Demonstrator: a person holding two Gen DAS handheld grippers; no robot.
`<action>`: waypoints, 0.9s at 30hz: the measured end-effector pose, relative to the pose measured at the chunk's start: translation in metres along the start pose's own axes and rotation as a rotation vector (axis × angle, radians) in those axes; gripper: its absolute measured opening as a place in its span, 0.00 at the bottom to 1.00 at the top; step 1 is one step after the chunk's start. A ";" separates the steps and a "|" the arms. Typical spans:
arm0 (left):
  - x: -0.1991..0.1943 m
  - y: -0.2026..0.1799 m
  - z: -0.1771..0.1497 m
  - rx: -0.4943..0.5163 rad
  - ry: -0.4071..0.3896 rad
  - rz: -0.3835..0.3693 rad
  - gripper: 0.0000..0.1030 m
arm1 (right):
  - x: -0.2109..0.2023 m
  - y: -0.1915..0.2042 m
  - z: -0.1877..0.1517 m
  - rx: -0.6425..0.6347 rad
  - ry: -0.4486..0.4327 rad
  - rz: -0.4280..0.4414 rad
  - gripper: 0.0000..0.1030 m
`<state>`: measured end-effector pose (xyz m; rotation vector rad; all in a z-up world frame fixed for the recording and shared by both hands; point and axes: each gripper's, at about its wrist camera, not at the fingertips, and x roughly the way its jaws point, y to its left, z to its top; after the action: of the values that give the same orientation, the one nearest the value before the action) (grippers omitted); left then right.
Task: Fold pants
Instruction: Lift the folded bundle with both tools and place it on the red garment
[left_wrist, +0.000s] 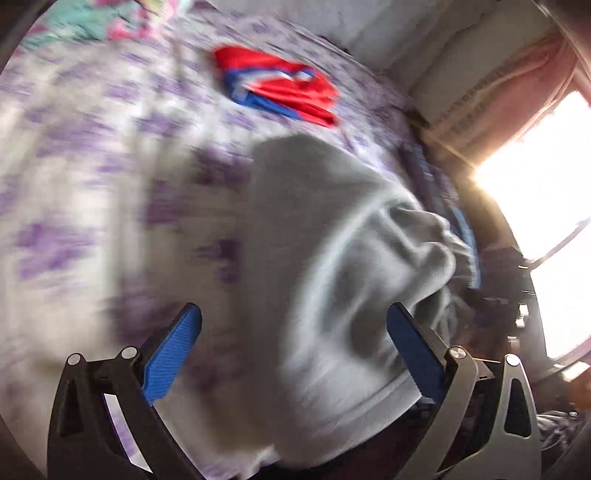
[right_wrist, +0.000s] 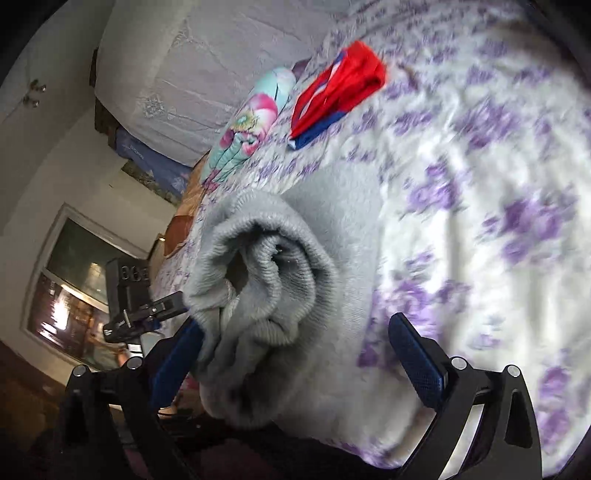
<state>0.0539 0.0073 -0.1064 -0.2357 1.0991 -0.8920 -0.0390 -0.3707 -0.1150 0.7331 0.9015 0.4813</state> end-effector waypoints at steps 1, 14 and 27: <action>0.009 -0.006 0.003 0.019 0.014 -0.032 0.95 | 0.005 0.000 0.001 0.004 0.011 0.017 0.97; 0.016 -0.044 0.001 0.071 -0.017 -0.046 0.63 | 0.012 0.049 -0.009 -0.222 0.013 -0.001 0.63; -0.009 -0.103 0.120 0.151 -0.132 0.045 0.65 | -0.041 0.104 0.109 -0.357 -0.173 -0.022 0.63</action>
<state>0.1018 -0.0817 0.0150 -0.1425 0.9070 -0.9022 0.0220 -0.3677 0.0284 0.4301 0.6384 0.5332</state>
